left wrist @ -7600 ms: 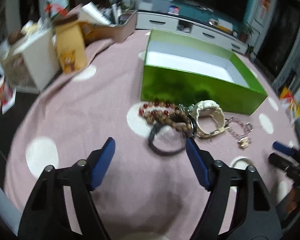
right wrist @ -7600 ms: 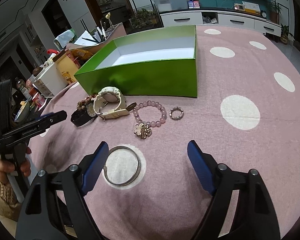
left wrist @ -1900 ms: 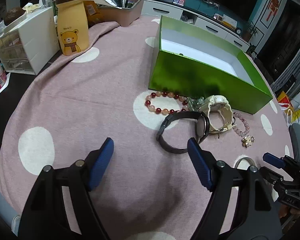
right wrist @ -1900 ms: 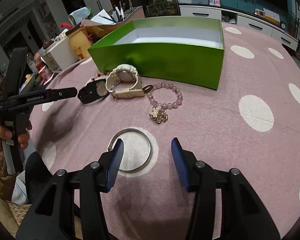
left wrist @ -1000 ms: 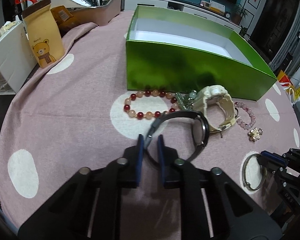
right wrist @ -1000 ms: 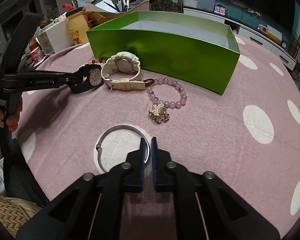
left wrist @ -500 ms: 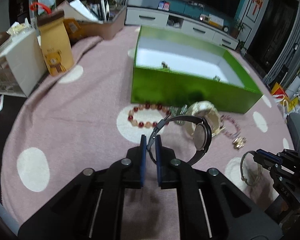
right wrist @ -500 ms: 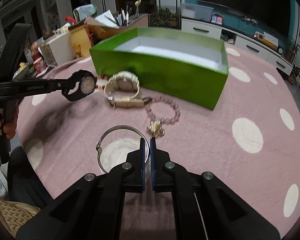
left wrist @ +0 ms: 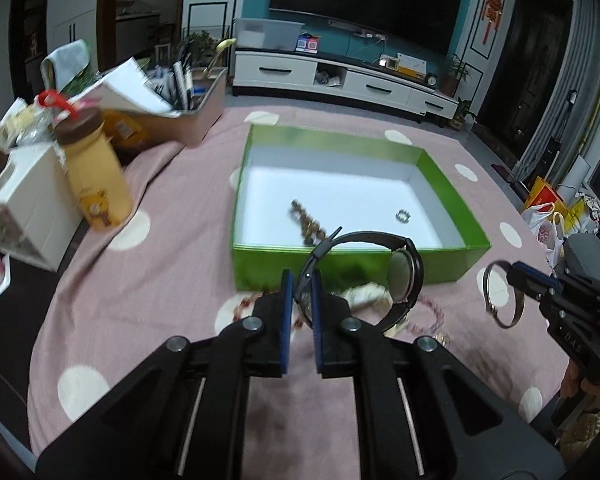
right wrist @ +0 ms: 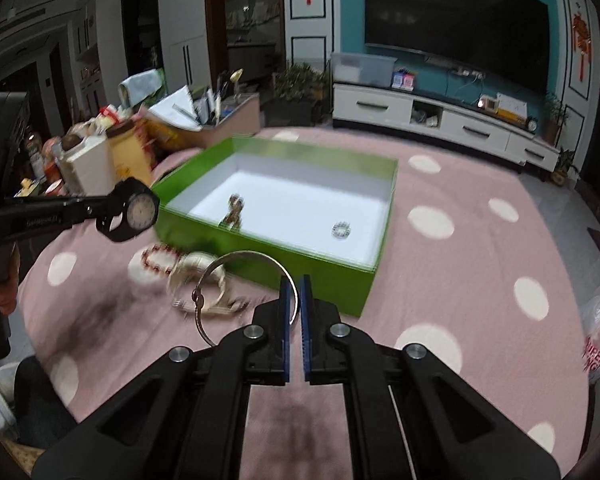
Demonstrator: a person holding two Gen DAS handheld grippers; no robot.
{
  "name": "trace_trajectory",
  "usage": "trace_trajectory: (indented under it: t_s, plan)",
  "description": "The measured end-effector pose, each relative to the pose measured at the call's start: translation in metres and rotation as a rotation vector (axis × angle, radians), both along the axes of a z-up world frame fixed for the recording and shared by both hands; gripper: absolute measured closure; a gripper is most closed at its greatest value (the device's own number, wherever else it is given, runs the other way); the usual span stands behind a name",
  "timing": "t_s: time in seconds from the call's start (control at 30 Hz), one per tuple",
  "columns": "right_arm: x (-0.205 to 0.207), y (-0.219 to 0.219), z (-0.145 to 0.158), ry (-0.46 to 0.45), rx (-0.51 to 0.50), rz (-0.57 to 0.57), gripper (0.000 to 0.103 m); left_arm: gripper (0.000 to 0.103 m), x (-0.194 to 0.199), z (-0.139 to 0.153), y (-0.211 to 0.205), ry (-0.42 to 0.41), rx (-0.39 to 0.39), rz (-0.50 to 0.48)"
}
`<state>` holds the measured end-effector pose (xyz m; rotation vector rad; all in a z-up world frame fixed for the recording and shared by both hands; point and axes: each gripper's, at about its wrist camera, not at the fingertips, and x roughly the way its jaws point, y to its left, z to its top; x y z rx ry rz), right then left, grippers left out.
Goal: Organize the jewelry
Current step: 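Carry the black watch into the box with the left gripper while the right places the bangle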
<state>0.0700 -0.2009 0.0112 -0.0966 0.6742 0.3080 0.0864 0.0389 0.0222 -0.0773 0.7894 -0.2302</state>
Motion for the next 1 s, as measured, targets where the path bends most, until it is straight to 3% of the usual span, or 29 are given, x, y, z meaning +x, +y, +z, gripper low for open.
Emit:
trace_trajectory:
  t_s: [0.3,0.57,0.83,1.0]
  plan:
    - [0.048,-0.008,0.01,-0.042,-0.012,-0.042,0.099,0.095,0.051,0.005,-0.03,0.0,0.032,-0.028]
    - [0.09,-0.001,-0.006,-0.013,-0.07,-0.055,0.099,0.095,0.102,-0.016,-0.056,0.055,0.091,-0.036]
    - [0.116,0.009,-0.026,0.028,-0.113,-0.056,0.099,0.094,0.13,-0.046,-0.076,0.116,0.147,-0.044]
    - [0.129,0.011,-0.038,0.058,-0.122,-0.061,0.094,0.088,0.139,-0.056,-0.082,0.136,0.152,-0.041]
